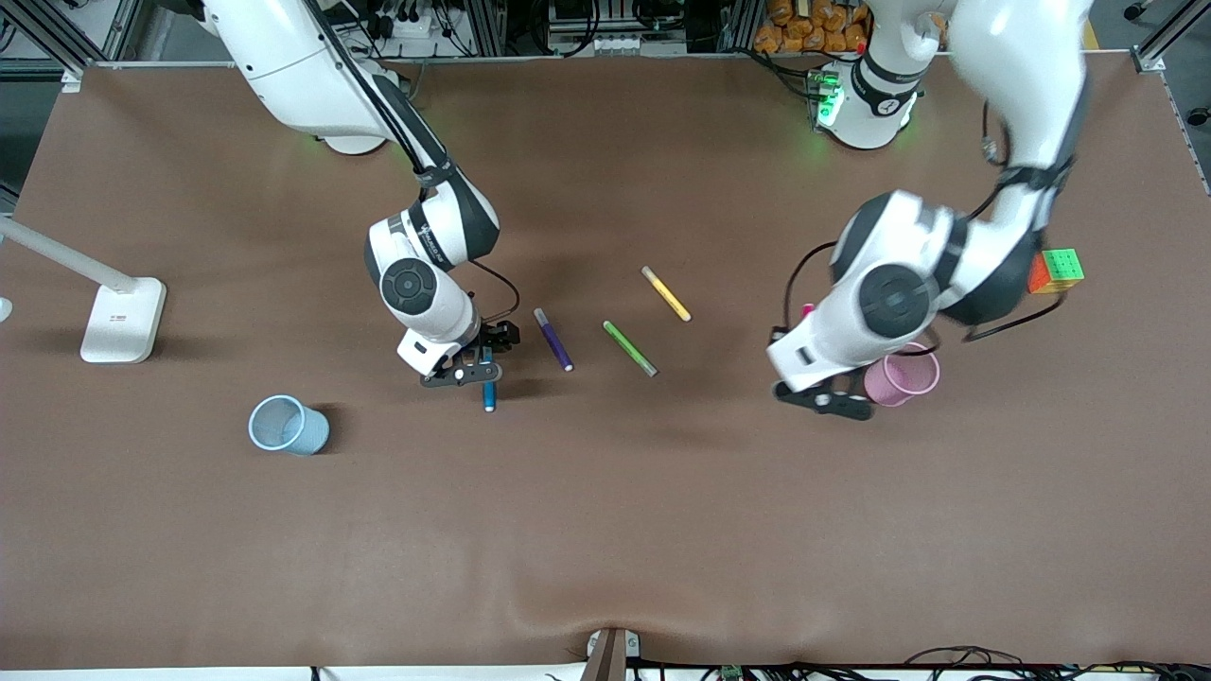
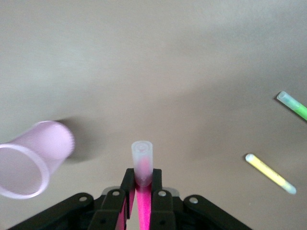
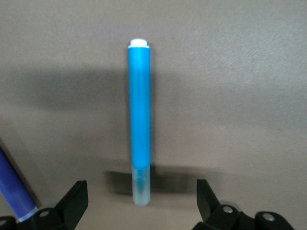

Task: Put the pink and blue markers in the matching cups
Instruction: 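Lift the pink marker with the left gripper while the right gripper grasps the blue marker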

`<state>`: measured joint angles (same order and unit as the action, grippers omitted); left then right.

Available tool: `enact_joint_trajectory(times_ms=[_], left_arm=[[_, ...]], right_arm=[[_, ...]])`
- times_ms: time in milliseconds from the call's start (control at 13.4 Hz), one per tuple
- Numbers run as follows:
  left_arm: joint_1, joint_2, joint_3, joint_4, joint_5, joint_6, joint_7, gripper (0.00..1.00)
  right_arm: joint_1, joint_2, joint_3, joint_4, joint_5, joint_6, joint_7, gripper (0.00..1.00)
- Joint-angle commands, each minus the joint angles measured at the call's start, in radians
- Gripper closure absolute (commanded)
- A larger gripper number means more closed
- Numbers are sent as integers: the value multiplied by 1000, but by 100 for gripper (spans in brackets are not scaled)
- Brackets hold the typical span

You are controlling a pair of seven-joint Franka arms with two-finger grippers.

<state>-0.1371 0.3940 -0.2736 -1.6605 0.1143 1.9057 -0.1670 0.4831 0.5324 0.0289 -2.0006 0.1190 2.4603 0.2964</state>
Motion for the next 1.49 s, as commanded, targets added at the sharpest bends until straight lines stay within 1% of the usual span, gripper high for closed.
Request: enact_joint_trajectory(times_ms=[0,149,373,447,522,596,671,820,894,1043,1267,1416], left_arm=[[77,-102,-9,-33,2,-14,114,100],[140,-142,-13,-38,-1,-46,249,100],[197,-179,-13,-41,-1,-54,398,100],[203,-185,-13,-39,-1,-53,450,100],[227,-185,-13,-36,-1,-51,495,100],[240,-184,-13,-35,-2,-44,544,100],[241,-184,-12,-35,-17,-34,587,100],[278,-179,-12,-36,-28,-19,671,100],[284,-178,-12,-38,-31,-10,713,100],[310,-176,-12,-42,-51,21,802,100],[321,-164,-12,-45,-132,29,1002,100],[332,-175,-13,-64,-139,27,1035,100]], right_arm=[[18,18,-12,11,10,11,12,0],[22,23,-14,11,10,28,12,0],[34,27,-14,9,8,28,10,0],[40,27,-15,9,8,28,12,2],[41,29,-15,9,8,28,12,15],[45,31,-15,9,8,28,10,34],[45,31,-15,9,4,28,10,58],[45,34,-17,9,-15,28,10,91],[43,34,-17,9,-25,26,10,100],[32,34,-17,9,-32,26,9,100],[29,18,-29,11,-33,22,10,100],[28,-12,-44,9,-33,13,10,100]])
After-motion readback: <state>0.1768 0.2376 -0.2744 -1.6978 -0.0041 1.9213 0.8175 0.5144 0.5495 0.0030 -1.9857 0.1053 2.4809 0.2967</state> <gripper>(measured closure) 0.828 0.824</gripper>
